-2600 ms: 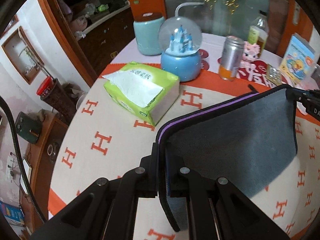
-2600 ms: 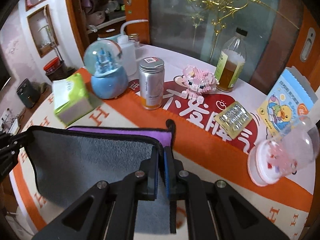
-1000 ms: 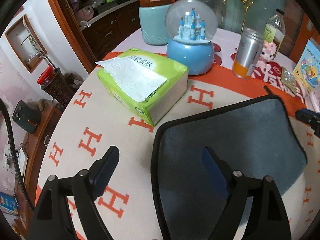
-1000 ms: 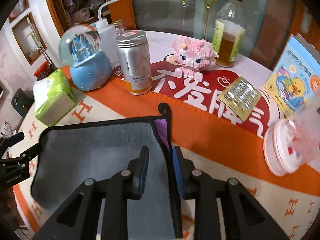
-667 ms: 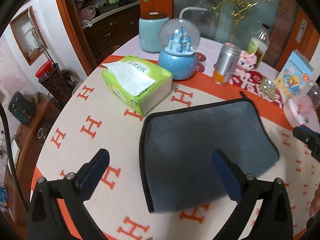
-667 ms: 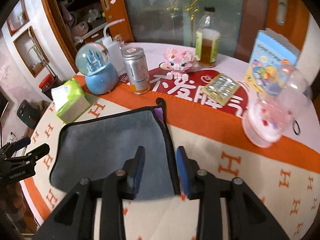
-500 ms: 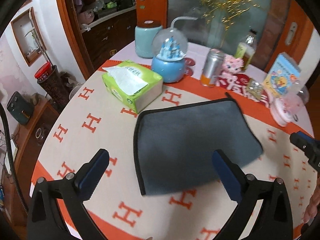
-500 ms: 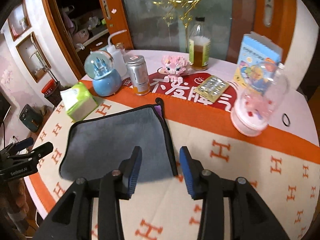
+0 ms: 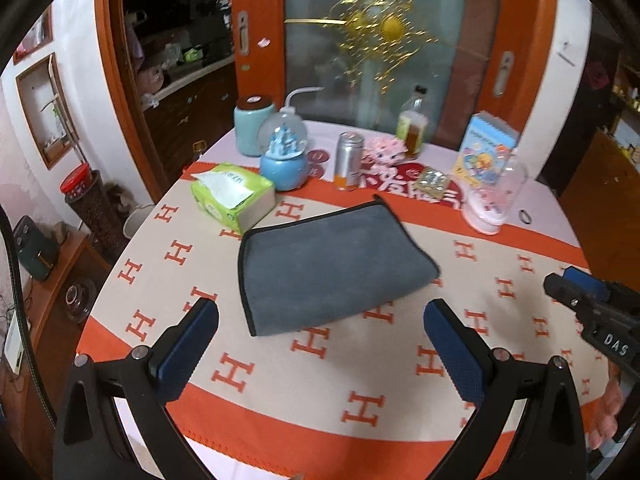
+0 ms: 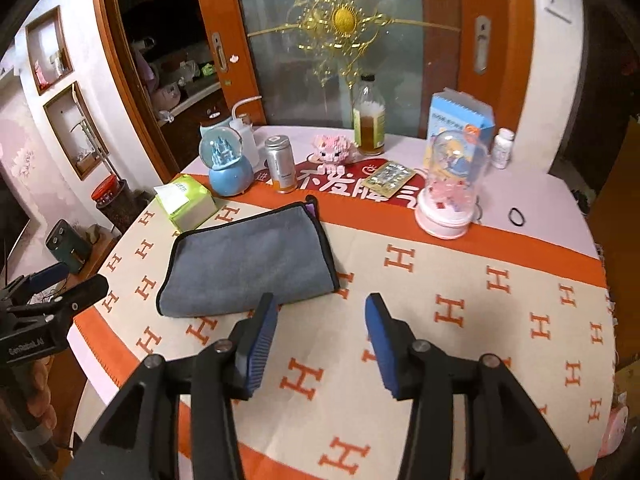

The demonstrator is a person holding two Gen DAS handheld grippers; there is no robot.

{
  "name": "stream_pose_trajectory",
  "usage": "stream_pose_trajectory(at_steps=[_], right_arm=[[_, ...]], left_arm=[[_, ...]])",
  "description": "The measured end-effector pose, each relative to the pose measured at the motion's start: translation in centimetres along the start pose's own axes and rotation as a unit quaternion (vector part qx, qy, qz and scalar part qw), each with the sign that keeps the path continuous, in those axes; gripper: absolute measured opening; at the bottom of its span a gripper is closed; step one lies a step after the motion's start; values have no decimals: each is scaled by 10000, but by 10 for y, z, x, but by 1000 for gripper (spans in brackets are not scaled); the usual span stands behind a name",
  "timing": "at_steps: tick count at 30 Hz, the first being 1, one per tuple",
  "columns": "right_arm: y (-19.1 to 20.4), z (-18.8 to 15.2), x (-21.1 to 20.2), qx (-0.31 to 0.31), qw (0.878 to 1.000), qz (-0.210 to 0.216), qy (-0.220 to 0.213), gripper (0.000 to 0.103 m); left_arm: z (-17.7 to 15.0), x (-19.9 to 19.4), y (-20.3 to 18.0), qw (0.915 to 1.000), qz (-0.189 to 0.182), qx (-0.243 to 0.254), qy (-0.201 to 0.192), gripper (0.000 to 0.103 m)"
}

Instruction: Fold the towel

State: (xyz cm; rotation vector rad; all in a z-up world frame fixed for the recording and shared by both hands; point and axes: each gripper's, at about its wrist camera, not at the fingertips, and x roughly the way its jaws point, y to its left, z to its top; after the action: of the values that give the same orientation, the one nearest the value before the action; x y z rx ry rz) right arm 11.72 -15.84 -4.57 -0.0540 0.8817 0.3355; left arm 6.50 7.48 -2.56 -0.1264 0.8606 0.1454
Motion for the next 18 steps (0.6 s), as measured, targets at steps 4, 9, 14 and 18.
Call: stream_pose_trajectory(at_steps=[4, 9, 14, 18], right_arm=[[1, -13, -26, 54, 9999, -47, -115, 51], [3, -24, -53, 195, 9995, -106, -215, 56], [2, -28, -74, 480, 9977, -314, -352, 57], [7, -35, -84, 654, 9949, -644, -413, 57]], left_arm=[[-4, -22, -11, 9997, -157, 163, -92, 102], [-8, -40, -20, 9986, -428, 286, -86, 102], [-4, -50, -23, 9972, -603, 442, -75, 102], [-3, -58, -21, 9966, -574, 573, -128, 102]])
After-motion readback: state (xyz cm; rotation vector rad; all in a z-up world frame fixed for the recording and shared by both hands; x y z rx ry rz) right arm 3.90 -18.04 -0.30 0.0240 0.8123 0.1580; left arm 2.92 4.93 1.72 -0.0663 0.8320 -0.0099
